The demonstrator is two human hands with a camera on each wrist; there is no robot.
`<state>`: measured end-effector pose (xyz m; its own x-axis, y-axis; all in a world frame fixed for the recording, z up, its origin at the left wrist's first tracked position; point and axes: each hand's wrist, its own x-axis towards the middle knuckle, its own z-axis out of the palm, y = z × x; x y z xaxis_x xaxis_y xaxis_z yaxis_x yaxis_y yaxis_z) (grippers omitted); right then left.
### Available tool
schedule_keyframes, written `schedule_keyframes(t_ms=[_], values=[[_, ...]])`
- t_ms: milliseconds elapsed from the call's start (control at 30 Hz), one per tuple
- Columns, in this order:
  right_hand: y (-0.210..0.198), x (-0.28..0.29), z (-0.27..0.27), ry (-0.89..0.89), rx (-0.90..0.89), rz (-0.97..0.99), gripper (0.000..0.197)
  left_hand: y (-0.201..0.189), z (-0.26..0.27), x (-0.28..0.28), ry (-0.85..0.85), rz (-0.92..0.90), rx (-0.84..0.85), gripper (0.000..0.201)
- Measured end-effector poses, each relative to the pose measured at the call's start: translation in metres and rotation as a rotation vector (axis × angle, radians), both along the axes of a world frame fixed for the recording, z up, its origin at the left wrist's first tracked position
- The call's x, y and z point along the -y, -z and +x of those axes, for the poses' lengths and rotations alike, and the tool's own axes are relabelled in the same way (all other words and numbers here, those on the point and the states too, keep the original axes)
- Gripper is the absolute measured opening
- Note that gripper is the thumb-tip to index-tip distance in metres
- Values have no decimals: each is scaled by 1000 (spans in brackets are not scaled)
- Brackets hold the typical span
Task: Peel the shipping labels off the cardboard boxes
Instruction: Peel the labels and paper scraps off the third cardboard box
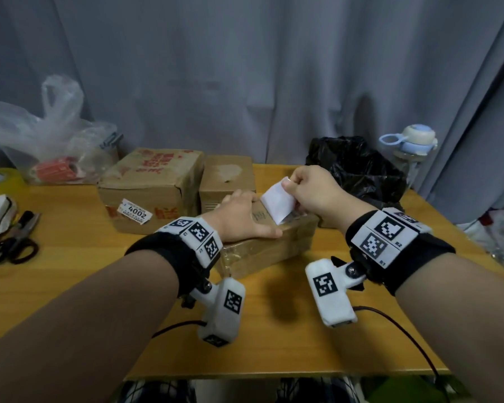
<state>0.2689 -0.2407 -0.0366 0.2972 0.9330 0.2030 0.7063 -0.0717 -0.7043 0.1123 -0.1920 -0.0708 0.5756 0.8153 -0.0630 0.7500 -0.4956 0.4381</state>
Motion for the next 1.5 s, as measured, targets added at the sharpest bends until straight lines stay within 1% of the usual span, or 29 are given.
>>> schedule_keyframes(t_ms=[100,233,300,367,400,467,533,633,700,767,900,1000,1233,1500], values=[[7,1,-4,-27,-9,35,31,0,-1,2,20,8,-85,97],[16,5,-7,-43,-166,-9,26,1,-2,1,24,4,-106,94],[18,9,-10,-61,-219,-48,39,3,-1,-1,27,8,-105,95],[17,11,-12,-89,-210,-104,50,3,-2,-1,30,15,-106,95],[17,11,-13,-109,-174,-140,52,4,-2,-1,31,14,-103,94],[18,9,-15,-142,-102,-209,46,4,-2,-2,32,12,-104,91],[19,5,-18,-143,-107,-237,38,4,-2,-1,32,17,-106,90],[21,1,-22,-101,-260,-166,39,4,-3,-1,36,20,-98,93],[23,2,-23,-58,-308,-98,41,4,-4,-2,39,9,-94,91],[28,5,-21,-54,-369,-35,40,4,-5,-4,43,2,-108,91],[44,7,-14,-45,-560,85,38,3,-3,-5,45,35,-160,94],[51,8,-13,-16,-636,128,40,2,-1,-5,50,43,-176,96],[58,13,-10,10,-758,216,38,2,0,-3,55,47,-178,95],[61,10,-9,108,-996,344,42,2,-1,-2,63,58,-171,95]])
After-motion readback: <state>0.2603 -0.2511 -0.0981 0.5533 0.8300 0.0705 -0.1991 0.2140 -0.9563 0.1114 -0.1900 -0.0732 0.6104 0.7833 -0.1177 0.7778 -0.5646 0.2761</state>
